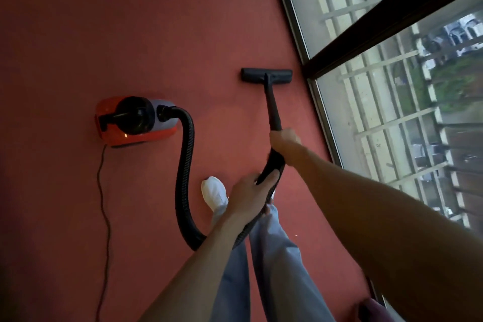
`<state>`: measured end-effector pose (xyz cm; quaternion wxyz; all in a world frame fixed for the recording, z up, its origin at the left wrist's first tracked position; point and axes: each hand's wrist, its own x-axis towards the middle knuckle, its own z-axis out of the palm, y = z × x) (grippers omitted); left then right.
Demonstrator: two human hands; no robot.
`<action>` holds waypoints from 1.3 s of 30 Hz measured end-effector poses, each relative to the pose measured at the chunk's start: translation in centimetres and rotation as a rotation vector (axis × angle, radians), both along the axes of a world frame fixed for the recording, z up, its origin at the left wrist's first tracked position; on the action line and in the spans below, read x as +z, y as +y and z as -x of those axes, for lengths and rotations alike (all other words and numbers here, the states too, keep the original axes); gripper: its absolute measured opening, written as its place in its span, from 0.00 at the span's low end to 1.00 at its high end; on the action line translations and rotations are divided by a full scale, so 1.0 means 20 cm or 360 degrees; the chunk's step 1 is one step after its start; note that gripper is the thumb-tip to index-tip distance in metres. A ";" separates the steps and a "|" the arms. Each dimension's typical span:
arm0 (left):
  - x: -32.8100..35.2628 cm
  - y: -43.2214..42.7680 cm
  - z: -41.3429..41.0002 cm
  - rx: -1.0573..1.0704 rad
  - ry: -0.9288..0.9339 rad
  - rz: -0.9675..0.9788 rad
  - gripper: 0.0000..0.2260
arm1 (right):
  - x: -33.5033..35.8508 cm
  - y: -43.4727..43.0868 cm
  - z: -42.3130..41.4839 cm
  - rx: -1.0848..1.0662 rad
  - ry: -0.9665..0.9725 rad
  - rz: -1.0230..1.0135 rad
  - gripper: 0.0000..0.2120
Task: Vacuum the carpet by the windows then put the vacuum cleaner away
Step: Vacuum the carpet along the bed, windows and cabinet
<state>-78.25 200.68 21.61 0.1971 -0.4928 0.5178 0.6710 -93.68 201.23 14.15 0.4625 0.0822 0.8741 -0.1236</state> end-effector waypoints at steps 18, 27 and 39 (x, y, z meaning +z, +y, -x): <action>0.36 0.01 -0.38 -0.0408 -0.0220 -0.0880 0.15 | 0.26 0.51 -0.55 -0.0241 -0.0417 -0.0128 0.16; 0.50 0.04 -0.47 -0.0512 -0.0066 -0.0221 0.21 | 0.39 0.44 -0.54 -0.0433 -0.0279 0.0111 0.09; 0.95 -0.12 -0.61 -0.0896 0.0251 0.0078 0.17 | 0.92 0.47 -0.69 -0.0910 -0.0324 0.0347 0.08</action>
